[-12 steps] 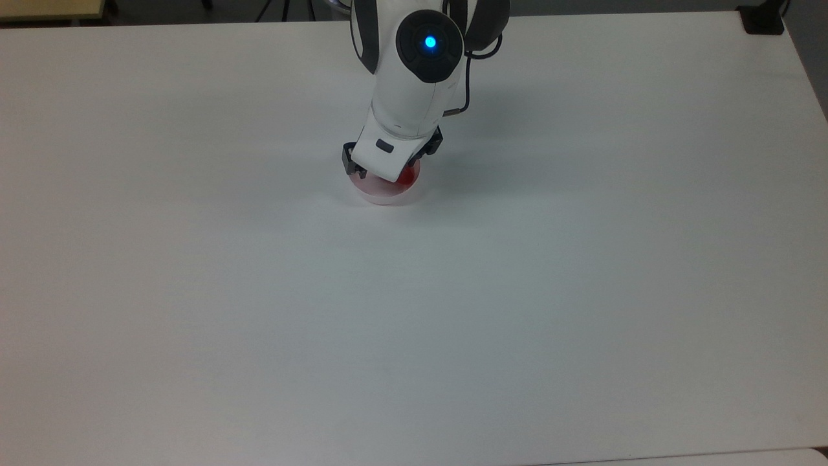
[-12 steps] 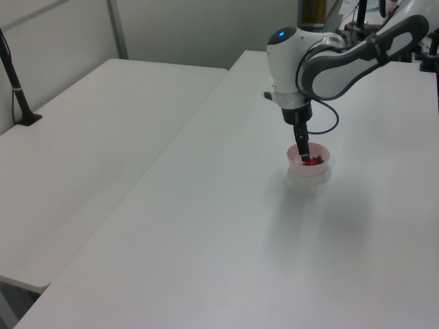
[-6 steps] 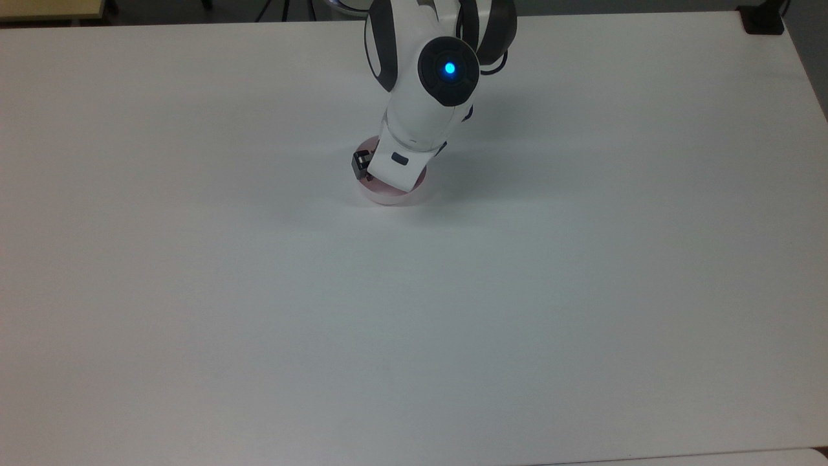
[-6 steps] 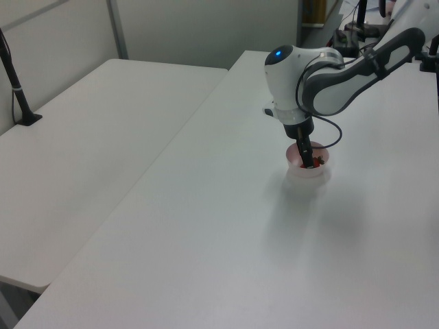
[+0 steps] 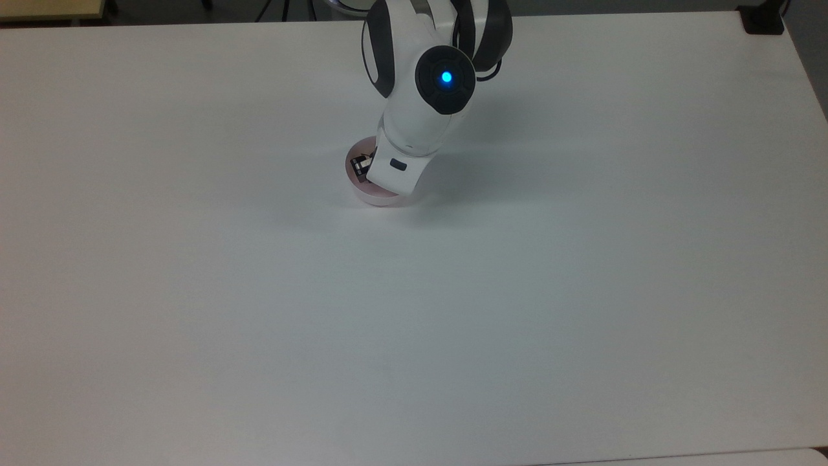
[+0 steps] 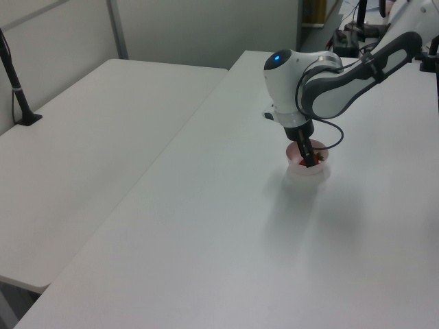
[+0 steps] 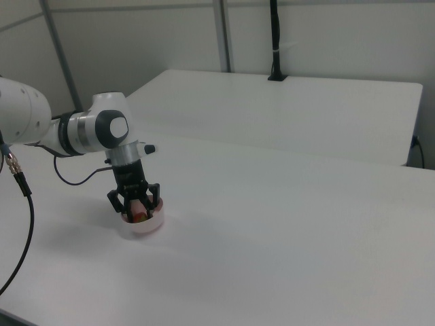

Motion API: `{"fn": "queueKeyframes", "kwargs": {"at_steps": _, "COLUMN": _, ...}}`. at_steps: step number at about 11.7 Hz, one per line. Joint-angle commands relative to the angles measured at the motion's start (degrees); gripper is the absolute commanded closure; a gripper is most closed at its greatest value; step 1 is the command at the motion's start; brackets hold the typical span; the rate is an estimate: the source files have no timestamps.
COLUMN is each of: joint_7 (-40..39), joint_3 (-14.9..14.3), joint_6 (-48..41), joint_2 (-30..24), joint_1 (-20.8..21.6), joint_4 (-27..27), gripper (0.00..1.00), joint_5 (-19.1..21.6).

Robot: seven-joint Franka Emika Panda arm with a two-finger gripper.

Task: Pick up strawberry from bowl
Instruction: 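Lower the gripper into the bowl around the red strawberry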

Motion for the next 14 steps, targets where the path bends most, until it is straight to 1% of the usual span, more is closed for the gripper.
{"fn": "queueKeyframes", "kwargs": {"at_steps": 1, "joint_7": -0.83, "joint_3": -0.94, "joint_6": 0.48, "joint_2": -0.18, "joint_1": 0.54, "joint_4": -0.64, "gripper": 0.48, "joint_5": -0.89}}
{"fn": "queueKeyframes", "kwargs": {"at_steps": 7, "joint_7": -1.36, "joint_3": -1.03, "joint_6": -8.30, "joint_2": -1.14, "joint_1": 0.46, "joint_4": 6.99, "gripper": 0.48, "joint_5": 0.34}}
{"fn": "queueKeyframes", "kwargs": {"at_steps": 8, "joint_7": -2.06, "joint_3": -1.20, "joint_6": -9.53, "joint_2": -1.15, "joint_1": 0.20, "joint_4": 8.84, "gripper": 0.48, "joint_5": 1.12}}
{"fn": "queueKeyframes", "kwargs": {"at_steps": 9, "joint_7": -3.89, "joint_3": -1.99, "joint_6": -11.02, "joint_2": -1.23, "joint_1": 0.19, "joint_4": 10.07, "gripper": 0.48, "joint_5": 2.26}}
{"fn": "queueKeyframes", "kwargs": {"at_steps": 10, "joint_7": -5.65, "joint_3": -2.87, "joint_6": -11.91, "joint_2": -1.49, "joint_1": 0.45, "joint_4": 10.00, "gripper": 0.48, "joint_5": 2.53}}
{"fn": "queueKeyframes", "kwargs": {"at_steps": 12, "joint_7": -6.19, "joint_3": -2.87, "joint_6": -11.92, "joint_2": -1.32, "joint_1": 0.46, "joint_4": 9.30, "gripper": 0.48, "joint_5": 2.45}}
{"fn": "queueKeyframes", "kwargs": {"at_steps": 14, "joint_7": -6.46, "joint_3": -2.79, "joint_6": -11.74, "joint_2": -1.15, "joint_1": 0.63, "joint_4": 7.90, "gripper": 0.45, "joint_5": 2.45}}
